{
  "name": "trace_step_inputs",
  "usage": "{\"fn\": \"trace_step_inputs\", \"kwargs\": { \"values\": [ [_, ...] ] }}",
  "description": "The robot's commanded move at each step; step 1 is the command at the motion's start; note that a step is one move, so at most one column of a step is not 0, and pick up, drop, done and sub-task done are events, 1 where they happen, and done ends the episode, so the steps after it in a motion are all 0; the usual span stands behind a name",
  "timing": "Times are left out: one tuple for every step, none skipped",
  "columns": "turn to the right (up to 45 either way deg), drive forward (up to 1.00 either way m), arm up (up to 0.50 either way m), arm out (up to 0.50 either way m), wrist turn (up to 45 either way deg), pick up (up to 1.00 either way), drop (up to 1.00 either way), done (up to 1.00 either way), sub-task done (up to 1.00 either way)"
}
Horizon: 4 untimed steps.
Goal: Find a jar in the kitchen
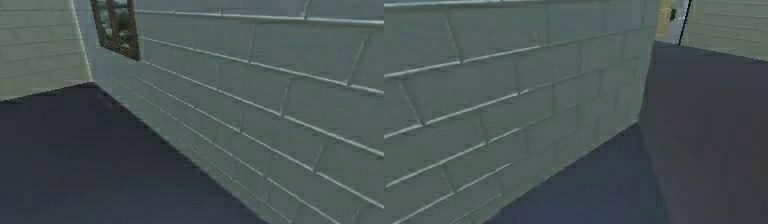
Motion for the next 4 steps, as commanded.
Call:
{"fn": "trace_step_inputs", "kwargs": {
  "values": [
    [45.0,0.00,0.00,0.00,0.0,0.00,0.00,0.00,0.00],
    [3.0,0.00,0.00,0.00,0.0,0.00,0.00,0.00,0.00],
    [0.0,0.25,0.00,0.00,0.0,0.00,0.00,0.00,0.00],
    [-45.0,0.00,0.00,0.00,0.0,0.00,0.00,0.00,0.00]
  ]
}}
